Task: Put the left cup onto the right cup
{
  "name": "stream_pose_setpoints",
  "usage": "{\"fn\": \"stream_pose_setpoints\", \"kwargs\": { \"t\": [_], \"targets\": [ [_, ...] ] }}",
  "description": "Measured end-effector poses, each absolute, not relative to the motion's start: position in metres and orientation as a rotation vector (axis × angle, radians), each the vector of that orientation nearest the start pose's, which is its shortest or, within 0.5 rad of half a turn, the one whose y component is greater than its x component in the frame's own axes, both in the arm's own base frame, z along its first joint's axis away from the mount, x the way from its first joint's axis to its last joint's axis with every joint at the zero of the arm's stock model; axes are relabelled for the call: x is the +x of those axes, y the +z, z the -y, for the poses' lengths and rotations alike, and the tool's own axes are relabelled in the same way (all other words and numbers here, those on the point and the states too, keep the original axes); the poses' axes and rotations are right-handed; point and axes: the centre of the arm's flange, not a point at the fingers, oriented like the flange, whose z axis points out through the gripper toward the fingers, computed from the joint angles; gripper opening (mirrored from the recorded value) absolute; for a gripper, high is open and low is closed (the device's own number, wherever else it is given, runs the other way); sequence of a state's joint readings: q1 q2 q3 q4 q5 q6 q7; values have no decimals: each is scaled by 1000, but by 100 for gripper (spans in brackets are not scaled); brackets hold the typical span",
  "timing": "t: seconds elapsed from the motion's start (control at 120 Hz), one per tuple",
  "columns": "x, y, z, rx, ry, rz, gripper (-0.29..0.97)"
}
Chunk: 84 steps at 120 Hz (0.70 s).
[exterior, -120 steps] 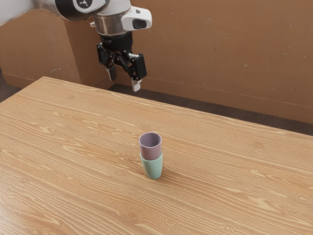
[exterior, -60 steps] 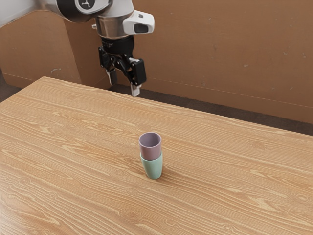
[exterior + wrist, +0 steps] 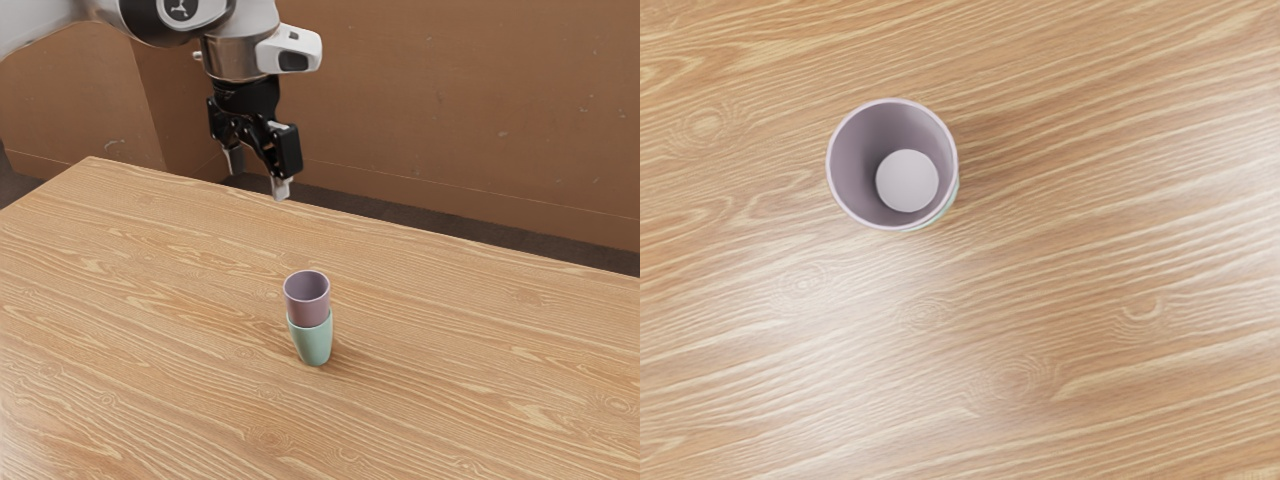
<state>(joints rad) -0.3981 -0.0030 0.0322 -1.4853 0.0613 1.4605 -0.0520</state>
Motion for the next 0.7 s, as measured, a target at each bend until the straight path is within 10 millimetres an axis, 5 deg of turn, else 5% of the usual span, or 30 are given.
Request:
{"fn": "stream_pose_setpoints", "kwargs": {
  "t": [0.7],
  "targets": [
    [506,657,194,-3036,14,-505,66]
  ]
}}
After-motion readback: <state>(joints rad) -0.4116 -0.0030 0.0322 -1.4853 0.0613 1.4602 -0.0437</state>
